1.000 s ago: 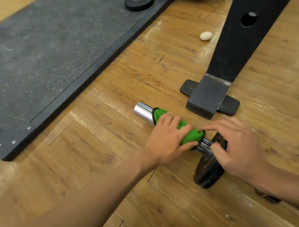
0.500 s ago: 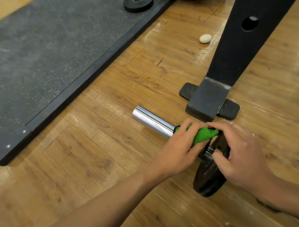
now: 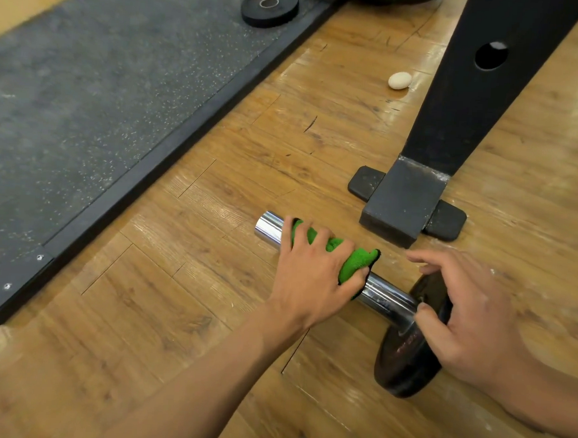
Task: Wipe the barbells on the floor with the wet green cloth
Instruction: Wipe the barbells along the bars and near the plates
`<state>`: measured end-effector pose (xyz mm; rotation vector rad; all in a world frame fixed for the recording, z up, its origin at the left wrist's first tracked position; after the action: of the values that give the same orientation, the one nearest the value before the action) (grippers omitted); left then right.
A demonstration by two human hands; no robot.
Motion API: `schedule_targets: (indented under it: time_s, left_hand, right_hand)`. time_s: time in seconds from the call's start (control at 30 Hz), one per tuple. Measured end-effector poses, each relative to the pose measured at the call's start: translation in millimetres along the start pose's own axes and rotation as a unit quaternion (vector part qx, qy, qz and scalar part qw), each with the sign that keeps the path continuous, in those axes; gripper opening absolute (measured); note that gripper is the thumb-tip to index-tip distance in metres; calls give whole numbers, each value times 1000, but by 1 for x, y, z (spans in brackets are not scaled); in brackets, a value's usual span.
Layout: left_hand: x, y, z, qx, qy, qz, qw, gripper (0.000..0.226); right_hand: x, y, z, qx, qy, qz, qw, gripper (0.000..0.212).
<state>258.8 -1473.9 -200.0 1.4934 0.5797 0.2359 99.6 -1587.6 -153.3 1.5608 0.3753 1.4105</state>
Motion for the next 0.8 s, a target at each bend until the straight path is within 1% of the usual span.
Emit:
schedule_targets:
  time_s: [0.07, 0.13, 0.17, 0.23, 0.3, 0.43, 0.5, 0.53, 0.57, 0.67, 0.73, 0.8]
  left_hand:
    - [-9, -3, -1, -23, -57, -58, 996, 38]
    - [-22, -5, -2, -20, -111, -125, 986, 35]
    - [-26, -7, -3, -9, -131, -133, 982, 36]
    - [-27, -11, -3, 2, -156, -108, 982, 34]
    - [-11, -9, 0, -10, -136, -82, 987, 36]
    - [34, -1, 12, -61, -13, -43, 997, 38]
    - [34, 1, 13, -53, 3, -52, 997, 39]
    - [24, 0, 10, -48, -7, -63, 997, 38]
    - [8, -2, 6, -41, -34, -69, 996, 36]
    - [-42, -19, -17, -5, -139, -66, 988, 33]
    - [-49, -24, -22, 0, -169, -44, 985, 34]
    - [-39, -21, -16, -3, -181, -23, 983, 36]
  right_hand:
    - [2, 0, -1, -5, 6, -11, 1000, 53]
    - [4, 0, 0, -5, 16, -21, 1000, 52]
    - [4, 0, 0, -3, 18, -23, 1000, 52]
    - [4, 0, -1, 3, 19, -26, 999, 52]
    - [3, 1, -1, 6, 19, -25, 999, 51]
    - [4, 2, -1, -2, 24, -24, 999, 48]
    - [5, 0, -1, -6, 31, -27, 999, 46]
    - [6, 0, -1, -5, 34, -28, 999, 46]
    - [5, 0, -1, -3, 36, -28, 999, 46]
    - [6, 0, -1, 0, 37, -31, 999, 46]
    - [7, -1, -2, 2, 37, -33, 999, 46]
    - [8, -1, -4, 3, 39, -35, 999, 45]
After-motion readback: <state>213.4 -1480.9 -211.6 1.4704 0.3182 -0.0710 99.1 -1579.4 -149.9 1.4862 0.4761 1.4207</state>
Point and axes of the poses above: each hand's wrist, its own z-axis towards the middle knuckle, its own y-axis out of the back of the hand, x = y × z, the point moved 5 cm from there along z, towards the middle knuckle, and after that the axes turned 3 degrees about x, right-handed, at the moved point
